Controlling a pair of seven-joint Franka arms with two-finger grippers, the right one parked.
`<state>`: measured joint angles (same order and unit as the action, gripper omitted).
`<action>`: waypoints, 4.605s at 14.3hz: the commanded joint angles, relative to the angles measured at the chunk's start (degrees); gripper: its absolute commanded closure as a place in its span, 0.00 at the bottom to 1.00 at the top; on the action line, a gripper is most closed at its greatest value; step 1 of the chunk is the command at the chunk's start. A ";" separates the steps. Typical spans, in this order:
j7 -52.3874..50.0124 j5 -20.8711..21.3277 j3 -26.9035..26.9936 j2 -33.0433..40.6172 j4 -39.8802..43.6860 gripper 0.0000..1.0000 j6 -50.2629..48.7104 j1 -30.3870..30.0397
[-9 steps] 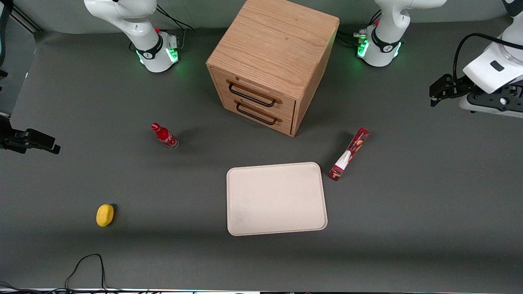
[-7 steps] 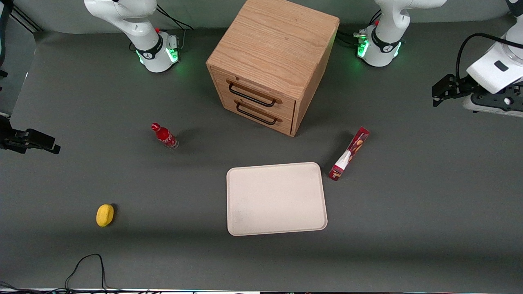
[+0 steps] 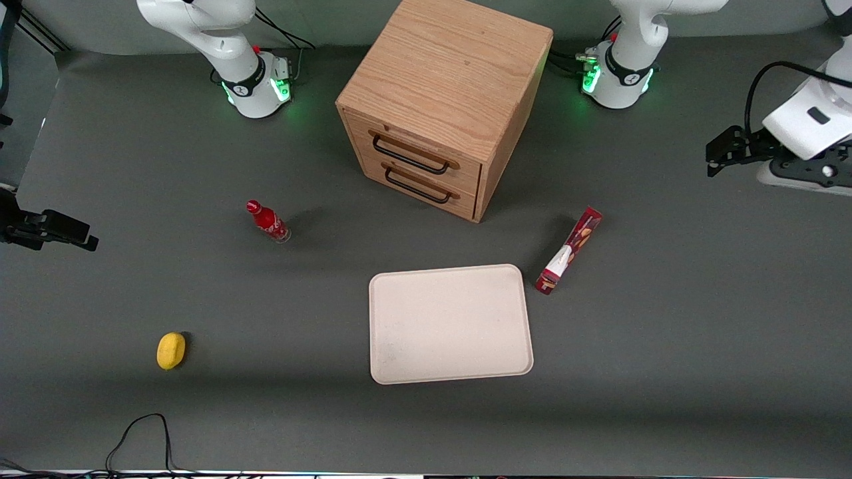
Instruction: Place red cookie box on tray
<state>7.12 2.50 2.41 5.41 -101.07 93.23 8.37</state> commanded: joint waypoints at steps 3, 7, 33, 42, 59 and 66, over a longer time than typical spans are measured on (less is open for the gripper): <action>0.44 0.75 -4.16 -5.40 -5.80 0.00 9.67 2.88; 1.93 0.84 -4.87 -10.94 -12.01 0.00 20.81 4.82; -0.44 -0.03 -7.78 -18.51 -5.07 1.00 20.30 6.22; -12.98 -5.40 -8.30 -34.65 35.30 1.00 -4.19 6.83; -34.89 -0.39 -7.07 -60.87 45.79 1.00 14.08 16.42; -34.02 2.60 -6.81 -49.92 32.12 0.00 19.78 15.89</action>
<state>-26.52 4.11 -5.19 -53.56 -58.41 110.39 24.14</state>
